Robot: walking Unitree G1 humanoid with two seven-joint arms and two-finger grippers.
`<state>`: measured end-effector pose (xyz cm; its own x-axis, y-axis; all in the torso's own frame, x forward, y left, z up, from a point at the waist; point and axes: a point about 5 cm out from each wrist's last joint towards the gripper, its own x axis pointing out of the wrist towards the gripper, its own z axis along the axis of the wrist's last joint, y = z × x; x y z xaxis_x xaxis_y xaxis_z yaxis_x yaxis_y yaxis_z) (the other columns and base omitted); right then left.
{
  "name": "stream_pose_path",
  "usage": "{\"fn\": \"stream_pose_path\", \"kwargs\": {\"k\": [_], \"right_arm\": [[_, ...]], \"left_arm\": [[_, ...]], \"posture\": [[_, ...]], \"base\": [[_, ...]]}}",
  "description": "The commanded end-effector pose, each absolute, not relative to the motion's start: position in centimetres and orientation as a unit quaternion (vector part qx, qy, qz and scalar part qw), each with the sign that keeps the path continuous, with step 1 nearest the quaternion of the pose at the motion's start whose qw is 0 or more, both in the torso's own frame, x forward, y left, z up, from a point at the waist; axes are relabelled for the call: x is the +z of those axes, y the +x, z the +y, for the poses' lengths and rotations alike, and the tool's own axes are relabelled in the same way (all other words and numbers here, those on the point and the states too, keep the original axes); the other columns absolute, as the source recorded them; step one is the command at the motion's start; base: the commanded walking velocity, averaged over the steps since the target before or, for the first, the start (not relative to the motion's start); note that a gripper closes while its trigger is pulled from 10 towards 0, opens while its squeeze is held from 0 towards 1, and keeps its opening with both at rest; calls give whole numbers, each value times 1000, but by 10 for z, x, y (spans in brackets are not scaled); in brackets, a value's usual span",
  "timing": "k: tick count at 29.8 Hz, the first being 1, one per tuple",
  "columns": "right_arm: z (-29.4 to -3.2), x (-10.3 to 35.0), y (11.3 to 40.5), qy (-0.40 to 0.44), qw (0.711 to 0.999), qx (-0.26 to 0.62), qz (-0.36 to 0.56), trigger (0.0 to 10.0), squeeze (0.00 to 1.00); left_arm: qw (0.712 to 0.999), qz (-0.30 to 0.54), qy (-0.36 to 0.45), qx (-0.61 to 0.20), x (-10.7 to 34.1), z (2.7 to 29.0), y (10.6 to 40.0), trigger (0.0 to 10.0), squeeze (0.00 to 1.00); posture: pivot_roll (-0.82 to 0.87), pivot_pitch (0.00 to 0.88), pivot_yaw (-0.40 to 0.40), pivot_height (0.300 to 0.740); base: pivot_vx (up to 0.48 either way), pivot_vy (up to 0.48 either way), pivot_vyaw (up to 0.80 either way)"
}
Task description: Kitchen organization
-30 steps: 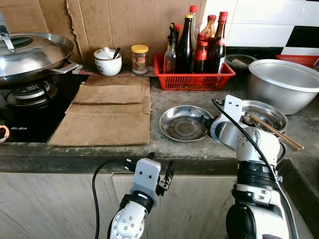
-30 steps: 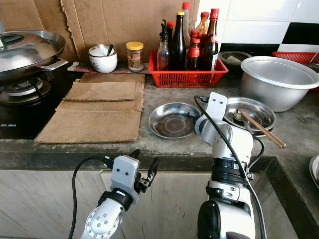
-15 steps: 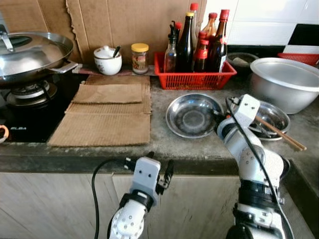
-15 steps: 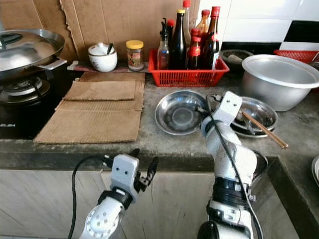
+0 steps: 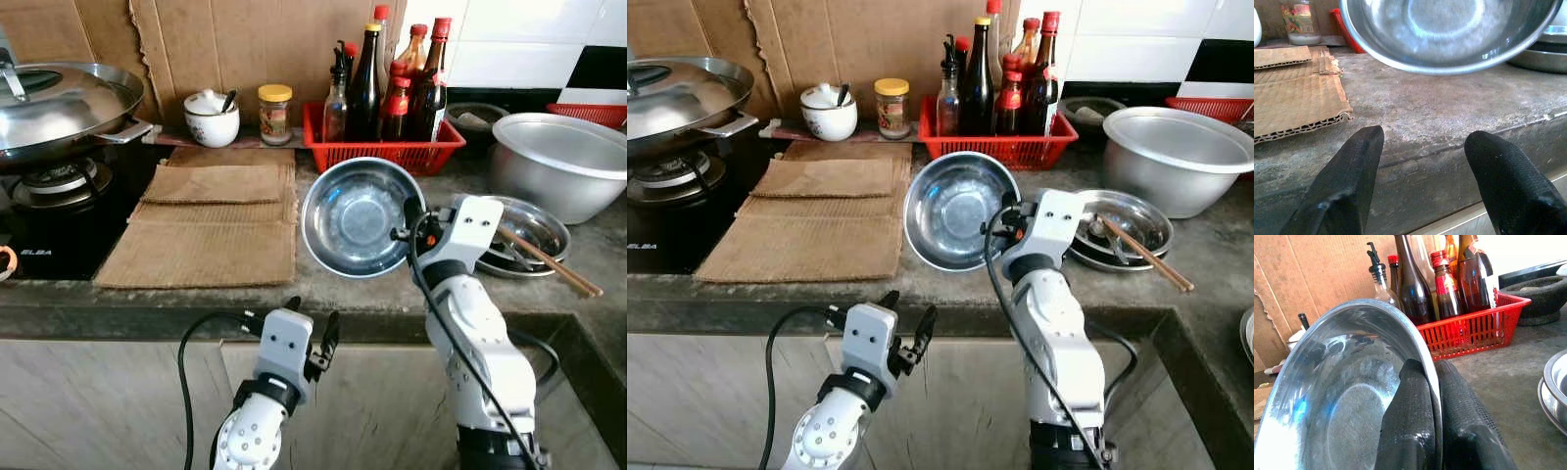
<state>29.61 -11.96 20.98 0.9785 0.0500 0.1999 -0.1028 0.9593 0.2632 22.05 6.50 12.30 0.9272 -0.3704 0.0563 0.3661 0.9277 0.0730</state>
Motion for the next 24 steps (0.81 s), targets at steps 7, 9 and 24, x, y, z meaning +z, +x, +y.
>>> {"fn": "stream_pose_path", "kwargs": {"k": [7, 9, 24], "right_arm": [[-121, 221, 290, 121, 982, 34, -144, 0, 0], [-120, 221, 290, 119, 982, 36, -145, 0, 0], [-120, 220, 289, 111, 982, 34, -147, 0, 0]], "left_arm": [[979, -40, 31, -198, 123, 63, 219, 10000, 0], [979, -39, 32, -199, 123, 63, 219, 10000, 0], [979, -36, 33, -198, 122, 62, 220, 10000, 0]], "posture": [[107, 0, -50, 740], [106, 0, -51, 740], [105, 0, -51, 740]], "base": [[-111, 0, 0], [-300, 0, 0], [-340, 0, 0]]}}
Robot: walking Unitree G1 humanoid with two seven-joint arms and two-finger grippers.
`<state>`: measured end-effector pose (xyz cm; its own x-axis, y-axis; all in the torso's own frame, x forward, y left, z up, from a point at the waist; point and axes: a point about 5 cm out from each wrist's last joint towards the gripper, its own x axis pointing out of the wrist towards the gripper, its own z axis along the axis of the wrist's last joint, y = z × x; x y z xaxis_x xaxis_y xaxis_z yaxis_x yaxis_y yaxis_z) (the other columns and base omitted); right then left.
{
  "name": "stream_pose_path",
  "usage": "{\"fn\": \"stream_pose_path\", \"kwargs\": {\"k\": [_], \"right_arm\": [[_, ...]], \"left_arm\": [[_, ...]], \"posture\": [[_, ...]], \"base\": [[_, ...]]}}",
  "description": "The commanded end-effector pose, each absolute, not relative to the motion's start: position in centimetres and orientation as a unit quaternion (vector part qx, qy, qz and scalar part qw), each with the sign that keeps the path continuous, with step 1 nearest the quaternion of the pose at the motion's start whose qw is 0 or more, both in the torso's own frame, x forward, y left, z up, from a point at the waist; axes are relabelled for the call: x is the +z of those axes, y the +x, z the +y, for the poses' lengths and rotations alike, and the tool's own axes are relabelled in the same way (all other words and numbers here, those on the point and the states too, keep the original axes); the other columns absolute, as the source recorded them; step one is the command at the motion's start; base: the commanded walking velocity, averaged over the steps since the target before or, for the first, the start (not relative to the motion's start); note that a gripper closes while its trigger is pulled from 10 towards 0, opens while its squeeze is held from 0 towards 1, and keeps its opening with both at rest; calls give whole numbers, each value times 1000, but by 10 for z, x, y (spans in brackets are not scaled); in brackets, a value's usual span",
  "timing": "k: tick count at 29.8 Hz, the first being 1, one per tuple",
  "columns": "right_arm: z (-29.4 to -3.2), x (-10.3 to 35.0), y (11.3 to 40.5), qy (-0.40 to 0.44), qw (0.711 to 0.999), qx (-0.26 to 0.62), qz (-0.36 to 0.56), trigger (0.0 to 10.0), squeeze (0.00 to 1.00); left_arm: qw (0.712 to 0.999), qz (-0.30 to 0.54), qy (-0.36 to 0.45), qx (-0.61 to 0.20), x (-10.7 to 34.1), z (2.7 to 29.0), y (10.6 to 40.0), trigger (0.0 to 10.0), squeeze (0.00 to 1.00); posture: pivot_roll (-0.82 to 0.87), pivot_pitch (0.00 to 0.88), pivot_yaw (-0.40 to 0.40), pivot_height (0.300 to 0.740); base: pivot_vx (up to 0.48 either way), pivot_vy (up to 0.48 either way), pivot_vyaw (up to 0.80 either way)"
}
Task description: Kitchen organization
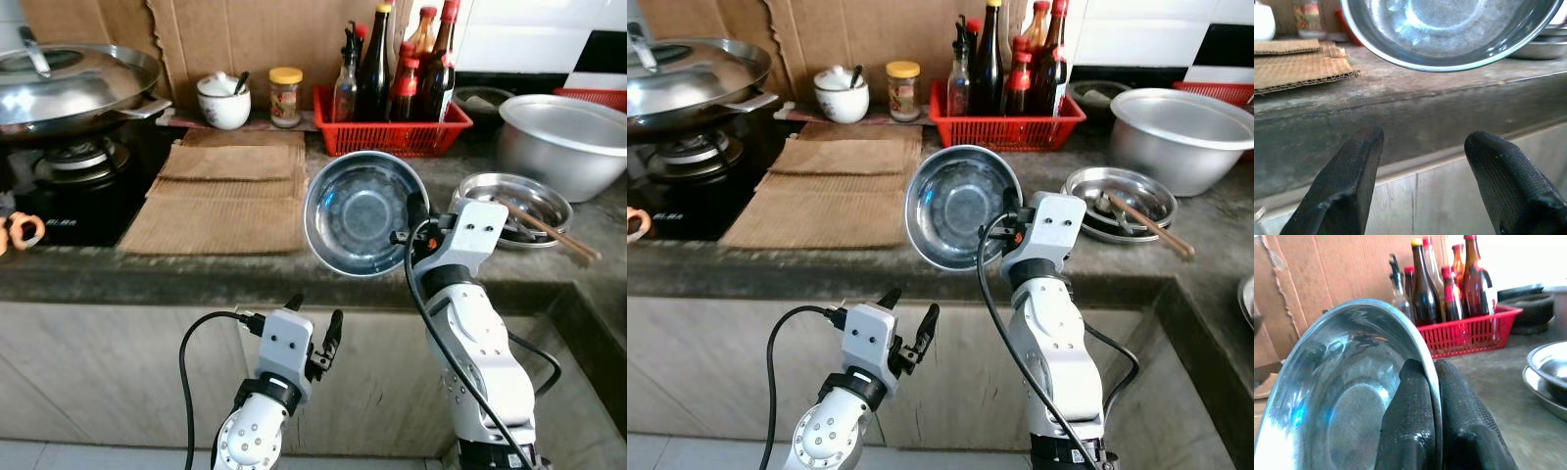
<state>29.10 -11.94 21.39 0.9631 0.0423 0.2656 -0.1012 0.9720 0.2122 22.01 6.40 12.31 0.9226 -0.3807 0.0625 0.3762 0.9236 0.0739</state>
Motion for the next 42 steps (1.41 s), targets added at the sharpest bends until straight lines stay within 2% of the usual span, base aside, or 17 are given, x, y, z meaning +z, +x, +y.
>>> {"fn": "stream_pose_path", "kwargs": {"k": [1, 30, 42], "right_arm": [[-120, 220, 289, 110, 982, 34, -147, 0, 0], [-123, 202, 282, 76, 990, 24, -118, 0, 0], [-123, 198, 278, 72, 991, 27, -111, 0, 0]], "left_arm": [[979, -36, 33, -198, 122, 62, 220, 10000, 0], [979, -35, 35, -199, 122, 63, 221, 10000, 0], [979, -32, 31, -198, 122, 63, 222, 10000, 0]], "posture": [[105, 0, -51, 740], [99, 0, -45, 740], [97, 0, -42, 740]], "base": [[-341, 0, 0], [-350, 0, 0], [-81, 0, -766]]}}
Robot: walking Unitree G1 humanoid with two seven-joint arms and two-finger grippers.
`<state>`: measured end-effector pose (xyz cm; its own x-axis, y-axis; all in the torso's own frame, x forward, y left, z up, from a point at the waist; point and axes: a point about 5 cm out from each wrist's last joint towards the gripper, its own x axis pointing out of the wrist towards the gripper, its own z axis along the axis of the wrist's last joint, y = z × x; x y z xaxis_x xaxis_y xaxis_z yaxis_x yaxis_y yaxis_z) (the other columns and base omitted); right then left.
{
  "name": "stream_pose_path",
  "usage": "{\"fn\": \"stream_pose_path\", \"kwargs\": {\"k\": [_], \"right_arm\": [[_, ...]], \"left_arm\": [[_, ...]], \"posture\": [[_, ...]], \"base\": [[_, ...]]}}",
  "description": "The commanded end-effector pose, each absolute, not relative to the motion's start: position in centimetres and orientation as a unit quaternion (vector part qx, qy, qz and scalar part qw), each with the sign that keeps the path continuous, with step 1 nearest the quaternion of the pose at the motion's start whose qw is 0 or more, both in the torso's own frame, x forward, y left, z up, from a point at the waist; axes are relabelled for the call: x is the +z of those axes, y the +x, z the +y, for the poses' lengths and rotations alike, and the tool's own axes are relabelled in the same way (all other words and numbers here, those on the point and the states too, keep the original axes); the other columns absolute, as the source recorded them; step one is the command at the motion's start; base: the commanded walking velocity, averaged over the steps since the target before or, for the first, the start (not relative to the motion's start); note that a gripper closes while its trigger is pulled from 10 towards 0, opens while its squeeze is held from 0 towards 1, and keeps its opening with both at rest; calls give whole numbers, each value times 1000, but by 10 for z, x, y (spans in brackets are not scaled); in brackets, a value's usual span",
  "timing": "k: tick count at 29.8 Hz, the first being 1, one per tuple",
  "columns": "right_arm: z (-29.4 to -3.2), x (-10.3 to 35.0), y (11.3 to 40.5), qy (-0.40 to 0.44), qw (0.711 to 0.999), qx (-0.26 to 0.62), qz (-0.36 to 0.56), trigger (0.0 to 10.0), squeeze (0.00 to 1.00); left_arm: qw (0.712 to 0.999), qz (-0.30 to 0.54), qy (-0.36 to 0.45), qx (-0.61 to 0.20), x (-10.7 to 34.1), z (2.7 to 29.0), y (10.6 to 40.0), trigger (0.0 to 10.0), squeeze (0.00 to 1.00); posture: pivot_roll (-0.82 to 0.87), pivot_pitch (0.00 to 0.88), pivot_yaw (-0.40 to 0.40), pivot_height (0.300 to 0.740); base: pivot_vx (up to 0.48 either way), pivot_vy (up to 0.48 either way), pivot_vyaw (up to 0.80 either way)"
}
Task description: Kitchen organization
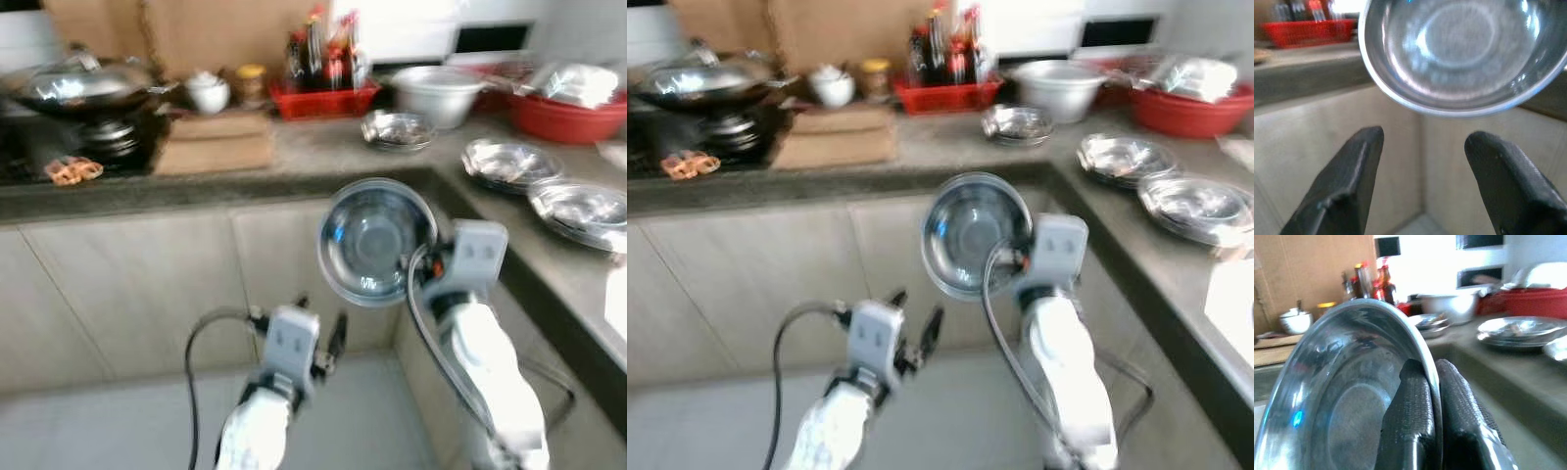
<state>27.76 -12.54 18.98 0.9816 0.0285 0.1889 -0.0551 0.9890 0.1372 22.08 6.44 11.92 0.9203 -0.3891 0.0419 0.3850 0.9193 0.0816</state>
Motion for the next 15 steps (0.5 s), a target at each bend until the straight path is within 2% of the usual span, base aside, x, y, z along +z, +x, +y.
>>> {"fn": "stream_pose_path", "kwargs": {"k": [1, 4, 15], "right_arm": [[-123, 198, 277, 72, 991, 28, -111, 0, 0], [-122, 198, 276, 72, 991, 29, -110, 0, 0], [-121, 197, 275, 73, 991, 32, -107, 0, 0]], "left_arm": [[979, -32, 31, -198, 122, 63, 221, 10000, 0], [979, -31, 31, -199, 121, 63, 221, 10000, 0], [979, -33, 31, -201, 121, 63, 220, 10000, 0]], "posture": [[97, 0, -42, 740], [97, 0, -40, 740], [97, 0, -43, 740]], "base": [[0, 0, -800], [0, 0, -800], [0, 454, -800]]}}
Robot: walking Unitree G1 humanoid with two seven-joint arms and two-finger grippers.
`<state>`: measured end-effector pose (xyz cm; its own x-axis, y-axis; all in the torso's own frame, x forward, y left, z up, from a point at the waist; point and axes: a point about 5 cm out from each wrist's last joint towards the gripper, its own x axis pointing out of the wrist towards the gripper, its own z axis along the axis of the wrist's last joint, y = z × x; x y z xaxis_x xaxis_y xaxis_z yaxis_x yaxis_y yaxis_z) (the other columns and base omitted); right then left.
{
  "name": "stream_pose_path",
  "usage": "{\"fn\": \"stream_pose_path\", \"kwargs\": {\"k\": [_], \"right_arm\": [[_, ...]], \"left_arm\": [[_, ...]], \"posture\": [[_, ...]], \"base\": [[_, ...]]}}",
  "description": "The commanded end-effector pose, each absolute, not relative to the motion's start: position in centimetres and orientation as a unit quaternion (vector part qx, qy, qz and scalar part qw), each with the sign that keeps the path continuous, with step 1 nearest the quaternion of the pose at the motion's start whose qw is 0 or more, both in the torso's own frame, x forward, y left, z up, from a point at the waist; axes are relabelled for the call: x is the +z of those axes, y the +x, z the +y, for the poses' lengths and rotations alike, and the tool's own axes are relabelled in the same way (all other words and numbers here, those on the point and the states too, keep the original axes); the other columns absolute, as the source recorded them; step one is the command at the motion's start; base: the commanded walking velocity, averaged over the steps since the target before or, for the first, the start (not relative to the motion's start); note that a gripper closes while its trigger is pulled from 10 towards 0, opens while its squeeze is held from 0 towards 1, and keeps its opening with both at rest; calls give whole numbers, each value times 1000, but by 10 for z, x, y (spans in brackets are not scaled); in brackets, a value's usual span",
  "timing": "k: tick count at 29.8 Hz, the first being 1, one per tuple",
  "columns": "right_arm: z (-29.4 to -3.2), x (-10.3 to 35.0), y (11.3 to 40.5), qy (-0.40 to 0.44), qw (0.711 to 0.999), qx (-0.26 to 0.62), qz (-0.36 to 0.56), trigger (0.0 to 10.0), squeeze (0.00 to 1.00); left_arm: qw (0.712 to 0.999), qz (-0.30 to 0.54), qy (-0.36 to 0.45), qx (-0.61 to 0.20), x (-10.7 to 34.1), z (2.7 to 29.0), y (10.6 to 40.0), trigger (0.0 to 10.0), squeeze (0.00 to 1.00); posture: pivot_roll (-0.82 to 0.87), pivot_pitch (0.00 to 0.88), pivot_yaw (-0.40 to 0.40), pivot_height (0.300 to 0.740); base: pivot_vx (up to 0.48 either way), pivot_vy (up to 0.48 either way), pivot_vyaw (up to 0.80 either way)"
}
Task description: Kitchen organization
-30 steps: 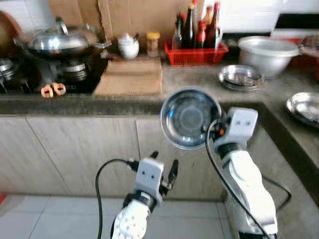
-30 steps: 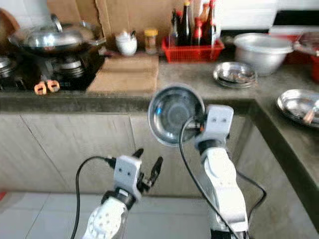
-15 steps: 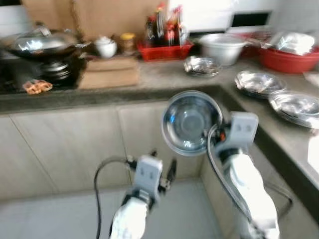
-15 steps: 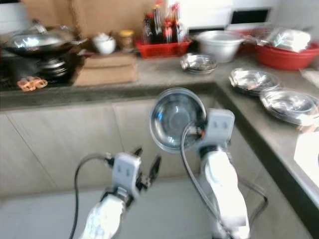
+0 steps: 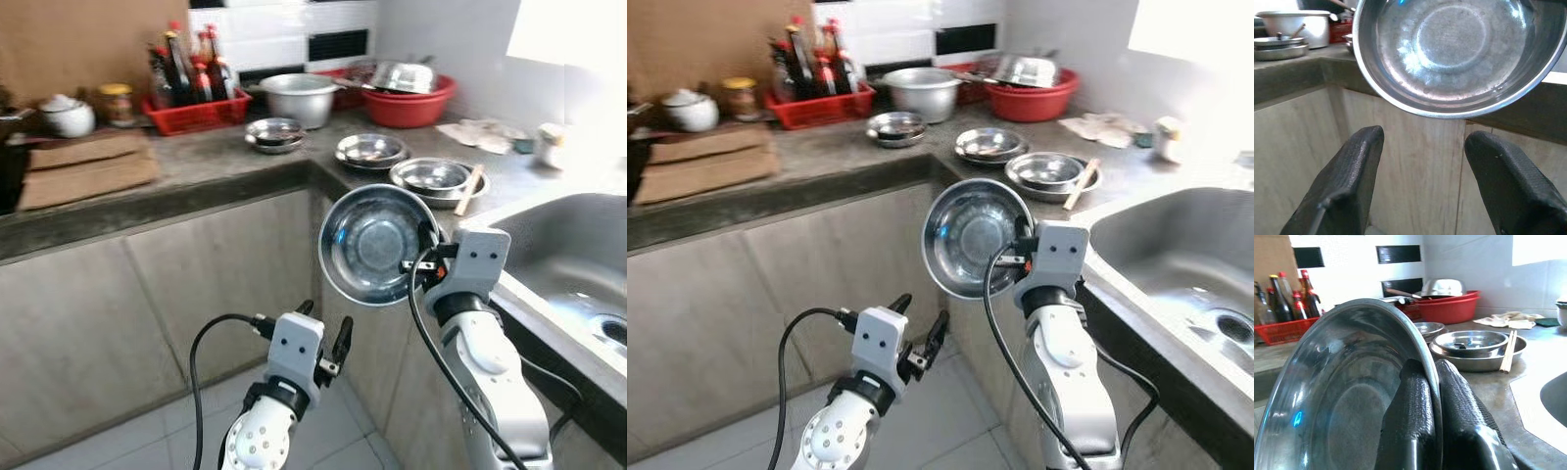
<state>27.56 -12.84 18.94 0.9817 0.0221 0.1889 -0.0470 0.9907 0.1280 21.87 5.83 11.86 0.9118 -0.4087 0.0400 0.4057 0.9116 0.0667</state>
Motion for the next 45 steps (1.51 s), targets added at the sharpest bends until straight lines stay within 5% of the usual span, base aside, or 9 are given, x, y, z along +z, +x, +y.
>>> {"fn": "stream_pose_path", "kwargs": {"k": [1, 11, 39, 40, 41, 42, 43, 45], "right_arm": [[-121, 196, 274, 73, 991, 32, -107, 0, 0], [-121, 197, 274, 73, 991, 33, -107, 0, 0], [-123, 217, 282, 61, 988, 27, -141, 78, 0], [-123, 218, 283, 57, 988, 27, -141, 2039, 0], [-123, 218, 284, 55, 988, 26, -141, 7529, 0], [-124, 218, 284, 56, 988, 26, -141, 7529, 0], [-124, 219, 285, 57, 988, 27, -141, 10000, 0], [-126, 221, 289, 56, 988, 26, -142, 10000, 0]], "left_arm": [[978, -32, 31, -201, 121, 63, 220, 10000, 0], [978, -30, 31, -204, 120, 63, 219, 10000, 0], [980, -31, 23, -195, 123, 66, 225, 10000, 0], [980, -33, 24, -194, 124, 67, 226, 10000, 0], [980, -34, 25, -194, 124, 67, 226, 10000, 0], [980, -35, 27, -195, 124, 67, 227, 10000, 0], [981, -37, 28, -190, 125, 69, 228, 10000, 0], [982, -41, 26, -180, 128, 72, 231, 10000, 0]], "posture": [[96, 0, -41, 740], [97, 0, -43, 740], [95, 0, -37, 740], [95, 0, -37, 740], [95, 0, -37, 740], [95, 0, -38, 740], [97, 0, -41, 740], [97, 0, -42, 740]], "base": [[0, 465, -800], [0, 461, -800], [9, -136, -743], [0, 0, 0], [0, 0, 0], [0, 0, 0], [311, 0, 0], [334, 0, 0]]}}
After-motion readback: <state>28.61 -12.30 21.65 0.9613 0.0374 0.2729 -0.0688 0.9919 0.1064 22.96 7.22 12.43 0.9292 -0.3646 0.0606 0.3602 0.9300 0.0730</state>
